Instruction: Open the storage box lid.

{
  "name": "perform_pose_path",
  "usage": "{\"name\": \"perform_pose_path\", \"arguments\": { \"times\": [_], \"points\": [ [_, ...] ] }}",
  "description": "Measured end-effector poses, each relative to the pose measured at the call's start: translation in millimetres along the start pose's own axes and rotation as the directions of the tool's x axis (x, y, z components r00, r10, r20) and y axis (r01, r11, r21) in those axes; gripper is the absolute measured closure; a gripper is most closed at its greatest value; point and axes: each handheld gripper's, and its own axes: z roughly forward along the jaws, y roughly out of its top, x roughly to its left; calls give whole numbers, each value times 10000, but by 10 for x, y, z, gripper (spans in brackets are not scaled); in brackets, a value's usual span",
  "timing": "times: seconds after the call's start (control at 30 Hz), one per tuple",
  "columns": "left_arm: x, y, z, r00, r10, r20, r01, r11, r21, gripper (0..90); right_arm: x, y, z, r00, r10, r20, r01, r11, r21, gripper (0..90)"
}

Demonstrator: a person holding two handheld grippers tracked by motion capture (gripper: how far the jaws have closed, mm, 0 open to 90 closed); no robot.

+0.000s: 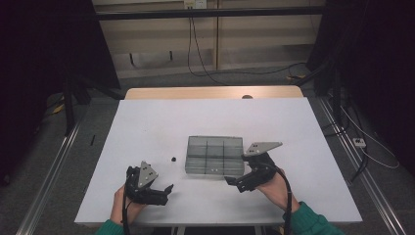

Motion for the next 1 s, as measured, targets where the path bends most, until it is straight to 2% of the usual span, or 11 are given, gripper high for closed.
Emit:
{"name": "perform_pose_path", "arguments": {
  "times": [0.3,0.43,0.53,0.63,0.77,0.9,1.0],
  "points": [
    [-5,3,0,10000,-35,-6,35,10000,-23,11,112,-77,49,9999,-44,-122,44,10000,-21,0],
    [-4,13,13,10000,56,-28,-56,10000,-3,11,150,-91,79,9999,-156,70,157,9999,-69,54],
    [-7,14,17,10000,26,64,-26,10000,44,10,167,-99,83,9996,-149,252,154,9997,-207,116],
    [-3,14,14,10000,91,-31,-91,10000,-2,11,186,-100,94,9992,-179,366,191,9993,-322,175],
    [0,15,21,10000,32,39,-33,10000,27,10,223,-103,117,9975,-362,605,391,9981,-471,258],
    [-15,17,28,10000,73,29,-73,10000,21,11,242,-115,110,9976,-378,579,410,9977,-549,347],
    [-6,18,22,10000,51,31,-51,10000,27,11,263,-120,133,9988,-302,388,320,9984,-471,478]
  ]
}}
